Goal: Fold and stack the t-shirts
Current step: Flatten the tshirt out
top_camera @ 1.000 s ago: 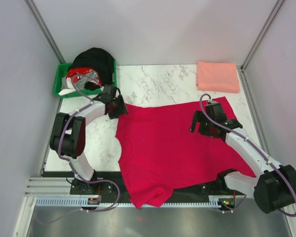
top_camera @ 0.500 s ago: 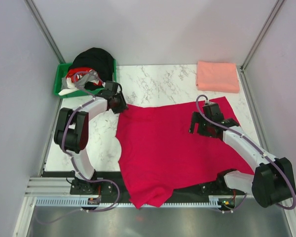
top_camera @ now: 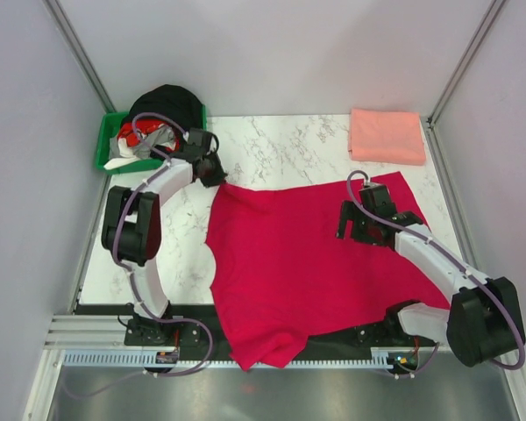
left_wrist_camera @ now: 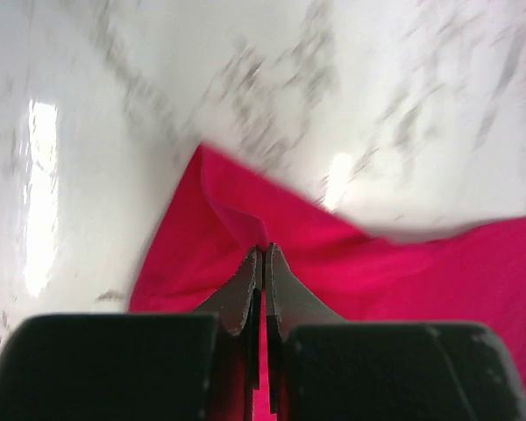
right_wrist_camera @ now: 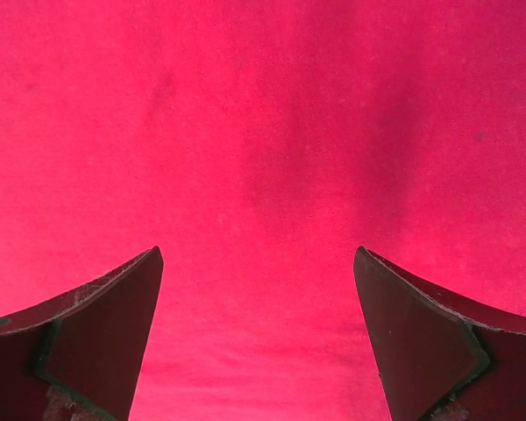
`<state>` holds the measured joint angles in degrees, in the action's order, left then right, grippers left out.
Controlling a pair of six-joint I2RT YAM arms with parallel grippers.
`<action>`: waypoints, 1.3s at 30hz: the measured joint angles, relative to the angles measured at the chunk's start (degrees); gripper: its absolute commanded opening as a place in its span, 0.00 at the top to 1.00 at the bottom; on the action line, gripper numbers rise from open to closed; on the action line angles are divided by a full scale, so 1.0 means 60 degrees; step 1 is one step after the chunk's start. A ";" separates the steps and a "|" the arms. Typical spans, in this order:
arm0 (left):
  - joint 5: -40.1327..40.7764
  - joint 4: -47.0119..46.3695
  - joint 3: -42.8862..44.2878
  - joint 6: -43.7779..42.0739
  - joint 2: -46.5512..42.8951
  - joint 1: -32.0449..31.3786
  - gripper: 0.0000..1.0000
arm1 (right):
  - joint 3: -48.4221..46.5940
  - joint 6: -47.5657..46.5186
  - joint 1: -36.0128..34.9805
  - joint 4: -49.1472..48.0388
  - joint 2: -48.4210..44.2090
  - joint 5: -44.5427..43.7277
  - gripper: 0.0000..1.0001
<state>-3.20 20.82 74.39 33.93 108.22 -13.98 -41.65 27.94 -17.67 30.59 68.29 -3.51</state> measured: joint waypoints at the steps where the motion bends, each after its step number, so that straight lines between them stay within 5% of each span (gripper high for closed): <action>1: 0.0018 0.0171 0.0463 0.0004 0.0098 0.0007 0.98 | 0.0000 -0.0018 0.0000 -0.0015 0.0033 0.0000 0.02; 5: 0.0011 0.1209 0.4313 0.0087 0.1592 0.0124 0.91 | -0.0004 -0.0044 0.0000 -0.0044 0.0342 0.0004 0.02; 7: -0.0168 0.1625 0.6816 0.0171 0.2918 0.0237 0.41 | -0.0004 -0.0044 0.0000 -0.0040 0.0463 0.0018 0.02; 10: -0.0670 0.2087 1.0251 0.0444 0.4903 0.0466 0.19 | -0.0026 -0.0040 0.0000 -0.0029 0.0488 0.0047 0.02; 11: -0.0809 0.2208 1.0710 0.0474 0.5217 0.0539 0.04 | -0.0055 -0.0040 0.0000 -0.0029 0.0488 0.0058 0.02; 12: -0.0874 0.2393 1.0721 0.0510 0.5293 0.0576 0.00 | -0.0080 -0.0040 0.0000 -0.0033 0.0484 0.0062 0.02; 17: -0.1031 0.2962 0.8939 0.0404 0.4452 0.0623 0.00 | -0.0091 -0.0055 0.0000 -0.0029 0.0444 0.0062 0.02; 29: 0.0018 0.2040 0.1257 -0.0444 -0.1472 -0.1515 0.05 | -0.1282 -0.0131 0.0015 0.0091 0.1366 -0.0372 0.02; 34: 0.0004 0.1235 -0.0364 -0.0233 -0.1191 -0.1603 0.09 | -0.2317 -0.0127 0.0138 0.0131 0.2845 -0.0721 0.02; 39: 0.0102 0.1239 -0.0331 -0.0109 0.0091 -0.1537 0.11 | -0.3308 -0.0131 0.0317 0.0222 0.4772 -0.0929 0.02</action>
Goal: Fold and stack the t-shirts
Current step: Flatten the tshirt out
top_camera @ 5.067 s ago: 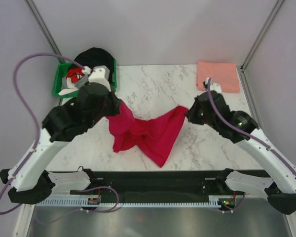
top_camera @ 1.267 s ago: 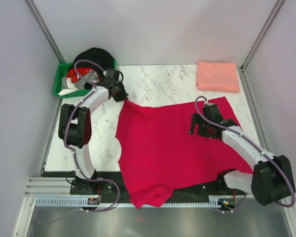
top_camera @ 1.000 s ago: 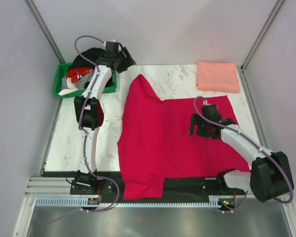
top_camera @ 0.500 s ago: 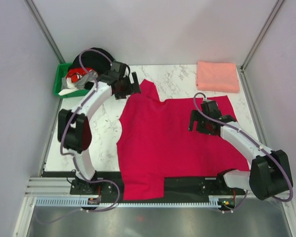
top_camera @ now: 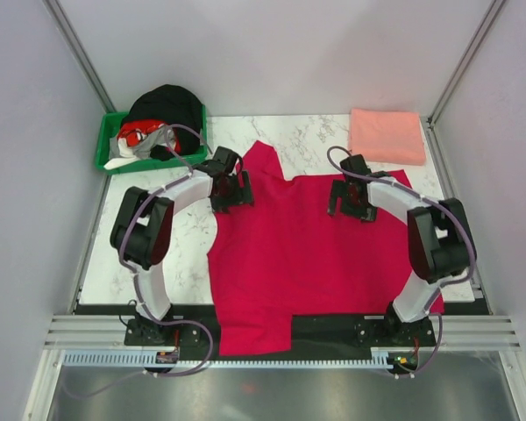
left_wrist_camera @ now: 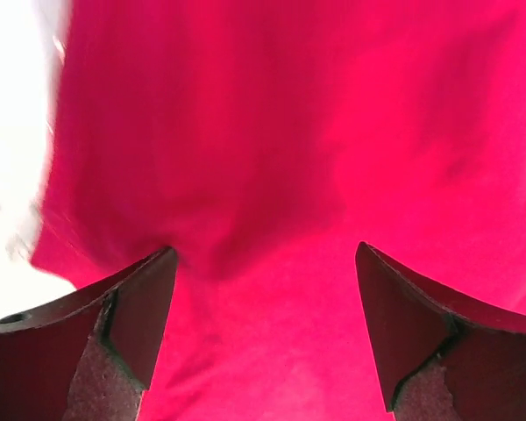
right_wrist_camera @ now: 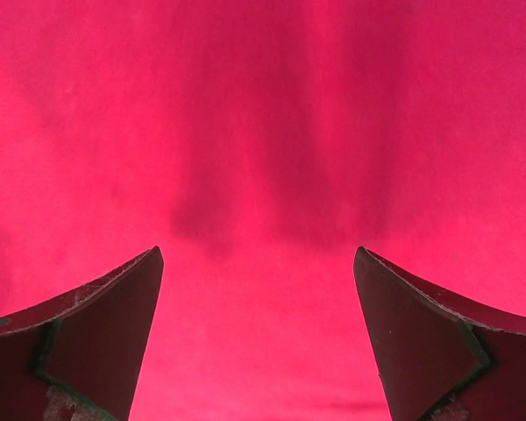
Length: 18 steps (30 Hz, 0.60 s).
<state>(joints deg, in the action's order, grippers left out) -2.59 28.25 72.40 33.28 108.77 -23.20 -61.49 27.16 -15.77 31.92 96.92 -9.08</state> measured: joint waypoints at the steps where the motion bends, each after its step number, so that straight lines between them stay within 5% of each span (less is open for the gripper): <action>1: 0.0015 -0.0106 0.0146 -0.0018 0.0047 0.0022 0.12 | -0.0219 -0.0007 0.0047 0.0018 0.0382 -0.0007 0.02; 9: 0.0098 -0.0208 0.2065 -0.0011 0.1497 0.1198 0.16 | -0.4175 -0.0277 0.0430 0.0892 0.3628 -0.0025 0.02; 18: 0.0055 0.0597 0.5818 -0.0025 0.3643 0.2484 0.13 | -0.9045 -0.0426 0.0488 0.1315 0.6564 0.0317 0.02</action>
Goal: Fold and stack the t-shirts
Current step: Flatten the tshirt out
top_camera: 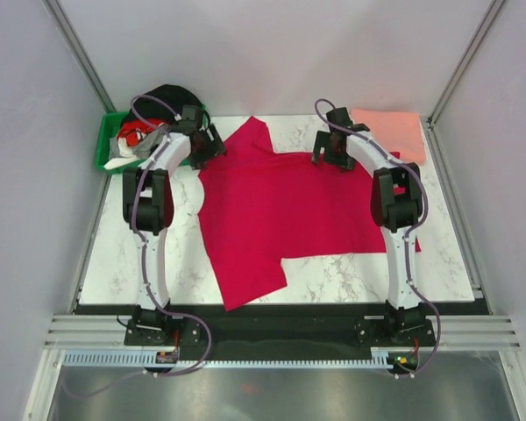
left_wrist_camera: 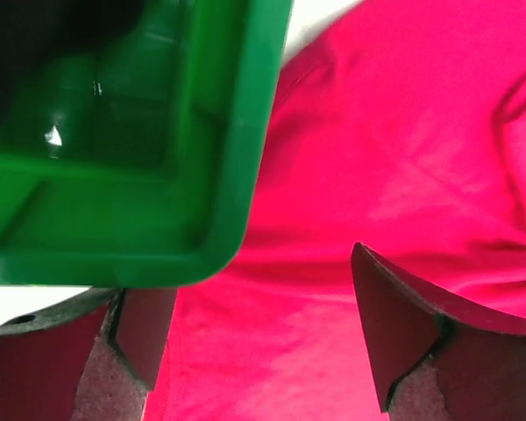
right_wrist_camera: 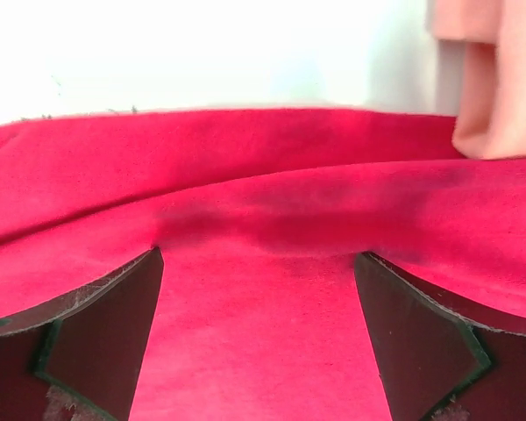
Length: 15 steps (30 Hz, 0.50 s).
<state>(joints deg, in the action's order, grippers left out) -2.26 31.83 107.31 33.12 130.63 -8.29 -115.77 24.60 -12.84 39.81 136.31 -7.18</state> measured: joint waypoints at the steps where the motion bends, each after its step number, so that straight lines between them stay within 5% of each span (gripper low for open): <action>1: -0.0044 0.0317 0.0521 -0.0015 0.0175 0.0055 0.11 | -0.0055 0.0004 0.0000 0.0047 0.0025 0.0066 0.02; 7: -0.0204 0.0991 0.1024 -0.0168 -0.0539 -0.0098 0.09 | 0.0721 0.0036 -0.0015 0.0426 -0.0710 0.0492 0.02; 15: 0.0149 0.1093 -0.3971 -0.0208 -0.6619 -0.1155 0.09 | 0.2091 -0.0047 -0.0102 0.0922 -0.4109 0.0812 0.02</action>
<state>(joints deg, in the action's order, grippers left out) -1.37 38.39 83.48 31.88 90.91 -15.22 -103.22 24.32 -13.45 45.34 111.66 -2.31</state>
